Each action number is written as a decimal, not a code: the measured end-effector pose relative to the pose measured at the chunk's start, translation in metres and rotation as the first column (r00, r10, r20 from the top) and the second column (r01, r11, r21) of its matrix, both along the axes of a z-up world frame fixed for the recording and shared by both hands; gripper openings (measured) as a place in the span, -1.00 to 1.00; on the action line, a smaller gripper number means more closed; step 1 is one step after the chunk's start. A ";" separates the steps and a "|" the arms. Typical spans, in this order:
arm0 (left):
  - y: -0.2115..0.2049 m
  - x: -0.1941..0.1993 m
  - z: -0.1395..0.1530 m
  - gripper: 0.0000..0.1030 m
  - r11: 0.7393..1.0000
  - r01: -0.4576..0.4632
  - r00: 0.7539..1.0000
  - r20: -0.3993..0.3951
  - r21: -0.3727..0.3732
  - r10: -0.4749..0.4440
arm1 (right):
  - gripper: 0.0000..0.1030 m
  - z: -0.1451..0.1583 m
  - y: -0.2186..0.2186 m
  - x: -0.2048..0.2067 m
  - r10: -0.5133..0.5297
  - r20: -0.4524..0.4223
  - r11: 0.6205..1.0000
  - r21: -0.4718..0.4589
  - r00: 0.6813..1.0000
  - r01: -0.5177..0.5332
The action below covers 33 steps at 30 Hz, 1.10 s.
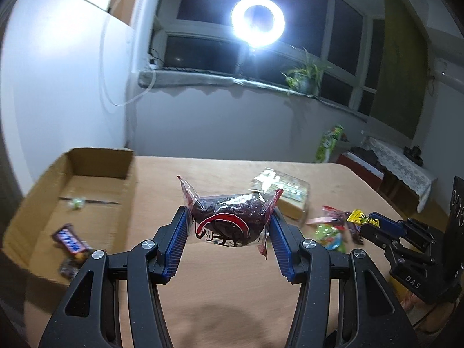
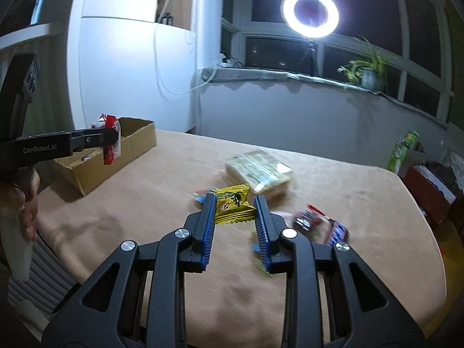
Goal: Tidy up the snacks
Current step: 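Carry both snacks into the cardboard box and open both tools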
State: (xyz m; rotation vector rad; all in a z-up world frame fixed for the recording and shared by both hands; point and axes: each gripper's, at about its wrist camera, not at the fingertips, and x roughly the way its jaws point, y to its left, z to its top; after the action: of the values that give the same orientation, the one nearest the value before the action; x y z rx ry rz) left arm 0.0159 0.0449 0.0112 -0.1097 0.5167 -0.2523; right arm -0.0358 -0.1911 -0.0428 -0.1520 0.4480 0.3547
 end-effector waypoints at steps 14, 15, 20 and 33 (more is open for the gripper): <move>0.071 -0.014 0.002 0.04 0.992 -0.120 0.992 0.039 -0.032 0.121 | -0.47 0.010 0.098 0.015 0.156 0.023 0.986 -0.060 0.988 -0.154; 0.076 -0.014 0.001 0.04 0.991 -0.131 0.990 0.039 -0.034 0.132 | -0.47 0.010 0.103 0.016 0.165 0.024 0.985 -0.062 0.986 -0.163; 0.097 -0.014 -0.005 0.04 0.984 -0.169 0.985 0.022 -0.049 0.170 | -0.47 0.013 0.139 0.024 0.227 0.030 0.972 -0.072 0.973 -0.225; 0.159 0.001 -0.031 0.04 0.954 -0.290 0.956 -0.071 -0.076 0.285 | -0.47 0.017 0.252 0.064 0.408 0.032 0.911 -0.069 0.912 -0.406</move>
State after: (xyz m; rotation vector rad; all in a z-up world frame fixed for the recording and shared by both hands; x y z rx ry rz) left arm 0.0165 0.2035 -0.0199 -0.2747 0.5414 0.0146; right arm 0.0280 0.0608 -0.0262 -0.3151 0.3800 0.7479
